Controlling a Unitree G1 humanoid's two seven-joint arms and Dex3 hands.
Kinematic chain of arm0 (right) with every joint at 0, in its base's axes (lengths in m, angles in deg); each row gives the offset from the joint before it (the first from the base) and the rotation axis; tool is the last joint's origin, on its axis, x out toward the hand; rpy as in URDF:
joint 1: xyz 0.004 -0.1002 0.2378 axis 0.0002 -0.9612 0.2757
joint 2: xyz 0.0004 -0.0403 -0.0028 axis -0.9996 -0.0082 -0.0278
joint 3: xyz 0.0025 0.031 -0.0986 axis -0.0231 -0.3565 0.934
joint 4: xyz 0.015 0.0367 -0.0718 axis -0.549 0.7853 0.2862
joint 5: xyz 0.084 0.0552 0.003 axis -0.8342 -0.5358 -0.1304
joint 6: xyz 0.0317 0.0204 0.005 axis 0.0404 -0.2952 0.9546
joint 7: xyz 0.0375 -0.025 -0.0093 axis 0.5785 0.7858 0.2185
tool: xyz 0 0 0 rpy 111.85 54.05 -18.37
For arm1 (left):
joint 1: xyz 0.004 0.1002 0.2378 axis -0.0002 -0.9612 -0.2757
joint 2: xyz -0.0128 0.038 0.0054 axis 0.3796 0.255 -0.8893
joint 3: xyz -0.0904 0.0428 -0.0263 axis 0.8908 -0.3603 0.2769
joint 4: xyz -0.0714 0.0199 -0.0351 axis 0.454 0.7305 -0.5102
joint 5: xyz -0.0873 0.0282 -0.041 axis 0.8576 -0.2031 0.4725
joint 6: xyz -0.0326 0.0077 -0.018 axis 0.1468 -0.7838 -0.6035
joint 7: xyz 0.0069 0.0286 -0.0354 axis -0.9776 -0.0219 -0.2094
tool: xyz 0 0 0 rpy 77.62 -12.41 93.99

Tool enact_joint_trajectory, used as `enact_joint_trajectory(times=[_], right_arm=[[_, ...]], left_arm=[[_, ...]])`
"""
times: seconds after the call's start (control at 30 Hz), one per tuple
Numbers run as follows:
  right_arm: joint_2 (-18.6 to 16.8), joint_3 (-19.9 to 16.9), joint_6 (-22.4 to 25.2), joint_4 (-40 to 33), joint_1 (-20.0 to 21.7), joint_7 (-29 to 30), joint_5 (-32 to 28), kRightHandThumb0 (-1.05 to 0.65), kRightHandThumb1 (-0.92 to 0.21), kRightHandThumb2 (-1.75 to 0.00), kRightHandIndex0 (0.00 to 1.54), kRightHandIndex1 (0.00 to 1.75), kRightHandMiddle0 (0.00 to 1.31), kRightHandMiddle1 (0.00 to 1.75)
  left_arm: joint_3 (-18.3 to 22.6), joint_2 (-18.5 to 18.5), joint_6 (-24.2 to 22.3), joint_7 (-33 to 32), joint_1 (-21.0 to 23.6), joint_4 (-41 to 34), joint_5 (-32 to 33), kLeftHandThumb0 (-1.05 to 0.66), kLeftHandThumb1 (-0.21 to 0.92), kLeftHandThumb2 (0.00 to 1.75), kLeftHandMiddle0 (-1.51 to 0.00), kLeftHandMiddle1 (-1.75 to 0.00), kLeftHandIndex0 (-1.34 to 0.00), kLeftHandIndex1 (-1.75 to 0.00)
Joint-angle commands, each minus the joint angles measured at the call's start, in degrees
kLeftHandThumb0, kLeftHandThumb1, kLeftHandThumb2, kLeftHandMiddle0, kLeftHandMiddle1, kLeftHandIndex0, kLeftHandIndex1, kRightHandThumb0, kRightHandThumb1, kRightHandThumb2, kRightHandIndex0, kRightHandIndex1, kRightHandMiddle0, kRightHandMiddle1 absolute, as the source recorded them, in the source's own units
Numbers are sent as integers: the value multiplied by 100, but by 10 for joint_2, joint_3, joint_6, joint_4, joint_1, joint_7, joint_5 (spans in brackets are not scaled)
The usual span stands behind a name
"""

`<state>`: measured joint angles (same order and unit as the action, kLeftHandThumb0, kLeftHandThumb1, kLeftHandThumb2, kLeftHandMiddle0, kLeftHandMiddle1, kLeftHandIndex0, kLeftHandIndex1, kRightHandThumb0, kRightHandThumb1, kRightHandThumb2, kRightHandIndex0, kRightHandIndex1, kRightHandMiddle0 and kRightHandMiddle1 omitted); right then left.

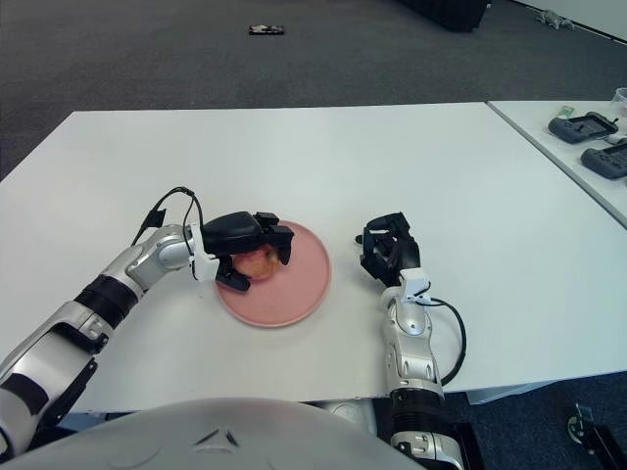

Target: Put the apple into the plate.

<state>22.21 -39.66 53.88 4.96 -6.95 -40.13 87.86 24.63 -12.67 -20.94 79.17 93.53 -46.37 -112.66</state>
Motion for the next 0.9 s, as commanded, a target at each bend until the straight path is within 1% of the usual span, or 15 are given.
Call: enact_joint_trajectory(times=[0.0, 0.17, 0.3, 0.4, 0.5, 0.63, 0.77, 0.8, 0.83, 0.87], right_arm=[[0, 0, 1, -3, 5, 3, 2, -36, -79, -72, 50, 124, 27, 175], [-1, 0, 2, -3, 5, 3, 0, -36, -79, -72, 50, 124, 27, 175], [-1, -1, 4, -3, 5, 2, -1, -36, -78, -73, 50, 124, 28, 175], [-2, -1, 2, -3, 5, 1, -4, -37, -76, -75, 50, 124, 28, 175], [-2, -1, 2, -3, 5, 2, -4, -37, -75, -77, 50, 124, 29, 175], [-3, -2, 4, -3, 5, 3, -4, -37, -75, -76, 50, 124, 29, 175], [-4, -2, 4, -4, 5, 1, -6, -36, -77, -74, 50, 124, 28, 175], [-4, -1, 3, -4, 5, 1, -7, -36, -77, -73, 49, 124, 27, 175], [-3, -1, 3, -4, 5, 1, -6, -36, -78, -73, 49, 124, 27, 175], [-3, -1, 2, -4, 5, 1, -5, -36, -79, -72, 49, 124, 27, 175]], left_arm=[[-17, -1, 2, -20, -16, 23, -28, -51, 20, 145, -121, -175, -70, -175], [-27, 0, 14, -24, -12, 41, -24, -51, 21, 145, -122, -175, -70, -175], [-33, 3, 14, -34, -30, 45, -29, -51, 21, 144, -122, -175, -69, -175], [-39, 0, 24, -27, -22, 59, -21, -50, 22, 144, -121, -175, -69, -175], [-41, -3, 27, -34, -20, 65, -24, -50, 22, 143, -119, -175, -68, -175], [-41, -5, 30, -38, -20, 71, -19, -50, 24, 141, -115, -175, -67, -175], [-37, -8, 24, -54, -27, 64, -23, -49, 26, 138, -107, -175, -65, -175], [-36, -8, 22, -59, -28, 62, -25, -39, 23, 141, -102, -173, -63, -175], [-36, -9, 20, -68, -31, 63, -29, -25, 19, 146, -93, -171, -60, -175], [-37, -9, 19, -74, -32, 63, -32, -16, 17, 148, -86, -171, -57, -175]])
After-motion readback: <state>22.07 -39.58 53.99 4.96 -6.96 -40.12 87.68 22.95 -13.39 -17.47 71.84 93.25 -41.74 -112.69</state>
